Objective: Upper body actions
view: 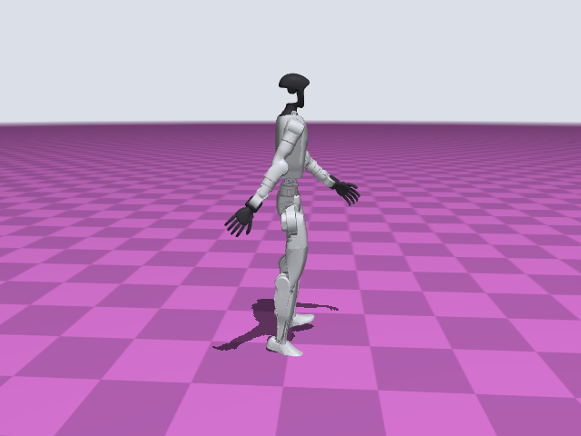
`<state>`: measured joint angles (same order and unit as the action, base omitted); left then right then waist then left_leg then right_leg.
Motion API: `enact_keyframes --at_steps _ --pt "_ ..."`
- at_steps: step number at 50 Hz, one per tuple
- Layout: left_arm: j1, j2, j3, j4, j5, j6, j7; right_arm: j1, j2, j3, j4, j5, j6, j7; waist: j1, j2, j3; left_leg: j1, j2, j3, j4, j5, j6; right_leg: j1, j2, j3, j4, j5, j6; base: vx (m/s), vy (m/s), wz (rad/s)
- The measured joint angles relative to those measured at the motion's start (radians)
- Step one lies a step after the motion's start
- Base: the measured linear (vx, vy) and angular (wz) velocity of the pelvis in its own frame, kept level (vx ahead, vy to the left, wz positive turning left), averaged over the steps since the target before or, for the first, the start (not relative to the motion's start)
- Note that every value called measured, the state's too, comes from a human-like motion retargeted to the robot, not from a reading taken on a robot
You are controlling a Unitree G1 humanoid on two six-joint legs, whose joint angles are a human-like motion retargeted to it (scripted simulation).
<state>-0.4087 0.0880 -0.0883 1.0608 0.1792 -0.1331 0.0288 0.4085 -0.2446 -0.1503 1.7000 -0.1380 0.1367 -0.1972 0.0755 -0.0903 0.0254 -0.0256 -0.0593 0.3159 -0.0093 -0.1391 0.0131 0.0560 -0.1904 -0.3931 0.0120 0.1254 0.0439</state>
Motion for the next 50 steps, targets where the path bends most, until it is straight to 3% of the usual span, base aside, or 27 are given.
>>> enact_keyframes --at_steps 5,8,13,15,17,20,22,25,28,32,35,40,43,45,50 --pt "0.185 0.024 0.01 0.088 0.027 0.011 -0.02 -0.142 0.031 0.152 0.0 -0.096 0.026 0.049 0.012 0.01 -0.014 0.0 0.003 0.003 -0.003 0.001 -0.004 -0.01 0.0 0.001 0.005 -0.002 0.0 0.0 0.0 0.0" --pt "0.323 0.029 0.087 0.266 0.066 0.058 -0.037 -0.315 0.072 0.256 0.0 -0.221 0.008 0.119 0.013 0.017 -0.016 0.015 0.01 0.027 -0.008 0.002 -0.007 -0.011 0.006 0.012 0.008 -0.001 -0.004 0.0 0.0 -0.07" --pt "0.526 0.075 0.296 0.621 0.082 0.26 -0.062 -0.57 0.174 0.371 -0.167 -0.333 -0.109 0.311 0.019 0.031 -0.001 0.046 0.022 0.066 -0.013 -0.001 -0.016 -0.019 0.017 0.059 0.018 0.002 -0.011 0.0 -0.01 -0.39" --pt "0.665 0.092 0.352 0.639 0.021 0.356 -0.071 -0.649 0.212 0.411 -0.297 -0.32 -0.164 0.371 0.018 0.031 0.006 0.055 0.025 0.083 -0.016 -0.001 -0.02 -0.023 0.021 0.077 0.021 0.003 -0.013 0.01 -0.03 -0.31" --pt "0.76 0.094 0.386 0.639 -0.018 0.352 -0.08 -0.707 0.237 0.437 -0.39 -0.299 -0.201 0.399 0.01 0.03 0.003 0.055 0.029 0.092 -0.018 0.001 -0.024 -0.029 0.024 0.091 0.024 0.002 -0.012 0.0 0.0 0.0" --pt "0.883 0.087 0.489 0.639 0.022 0.273 -0.093 -0.781 0.256 0.461 -0.528 -0.279 -0.255 0.438 0.011 0.034 -0.001 0.052 0.037 0.102 -0.019 0.002 -0.029 -0.041 0.027 0.112 0.029 0.002 -0.006 0.0 0.0 0.0" --pt "0.925 0.083 0.524 0.639 0.027 0.277 -0.088 -0.806 0.255 0.473 -0.598 -0.283 -0.307 0.448 0.009 0.034 0.0 0.051 0.04 0.104 -0.019 0.003 -0.031 -0.042 0.028 0.116 0.03 0.001 -0.003 0.0 0.0 0.0" --pt "0.948 0.088 0.495 0.639 -0.063 0.323 -0.052 -0.81 0.253 0.499 -0.65 -0.312 -0.399 0.397 0.002 0.022 -0.001 0.05 0.041 0.102 -0.016 0.004 -0.033 -0.037 0.026 0.11 0.031 -0.002 -0.002 0.02 -0.04 0.11" --pt "0.895 0.089 0.403 0.639 -0.165 0.322 -0.02 -0.763 0.246 0.517 -0.625 -0.36 -0.419 0.318 -0.006 0.01 -0.005 0.05 0.039 0.094 -0.012 0.004 -0.032 -0.029 0.025 0.1 0.03 -0.003 -0.003 0.02 -0.01 0.05" --pt "0.698 0.063 0.305 0.639 -0.17 0.278 0.05 -0.644 0.215 0.504 -0.508 -0.446 -0.369 0.275 -0.005 0.003 -0.015 0.042 0.036 0.083 -0.012 0.004 -0.026 -0.028 0.024 0.088 0.027 -0.003 -0.003 0.0 0.0 0.0" --pt "0.485 0.043 0.223 0.598 -0.135 0.26 0.082 -0.524 0.176 0.442 -0.34 -0.508 -0.252 0.244 0.008 -0.007 -0.015 0.037 0.031 0.072 -0.014 0.006 -0.019 -0.024 0.022 0.07 0.022 -0.001 -0.004 0.0 0.0 0.0" --pt "0.207 0.01 0.154 0.457 -0.116 0.213 -0.035 -0.394 0.104 0.29 0.0 -0.497 -0.074 0.149 -0.006 -0.021 -0.015 0.025 0.028 0.052 -0.013 0.008 -0.008 -0.014 0.02 0.037 0.011 0.002 -0.001 0.0 0.0 0.0" --pt "0.061 -0.011 0.138 0.359 -0.099 0.164 -0.076 -0.239 0.03 0.211 0.0 -0.374 0.083 0.132 -0.016 -0.02 -0.017 0.012 0.028 0.044 -0.009 0.006 -0.004 -0.016 0.019 0.023 0.004 0.006 0.002 0.0 0.0 0.0" --pt "-0.02 -0.016 0.118 0.281 -0.074 0.132 -0.081 -0.147 -0.013 0.156 0.0 -0.266 0.108 0.102 -0.019 -0.017 -0.016 0.006 0.028 0.038 -0.006 0.003 -0.003 -0.017 0.018 0.013 0.001 0.009 0.003 -0.03 0.0 -0.21" --pt "-0.097 0.022 0.056 0.144 0.014 0.059 -0.032 -0.023 -0.054 0.065 0.0 -0.1 0.046 0.023 -0.016 -0.011 -0.003 0.004 0.024 0.031 -0.001 -0.001 -0.004 -0.015 0.012 0.006 0.0 0.011 0.004 -0.01 0.0 -0.04"
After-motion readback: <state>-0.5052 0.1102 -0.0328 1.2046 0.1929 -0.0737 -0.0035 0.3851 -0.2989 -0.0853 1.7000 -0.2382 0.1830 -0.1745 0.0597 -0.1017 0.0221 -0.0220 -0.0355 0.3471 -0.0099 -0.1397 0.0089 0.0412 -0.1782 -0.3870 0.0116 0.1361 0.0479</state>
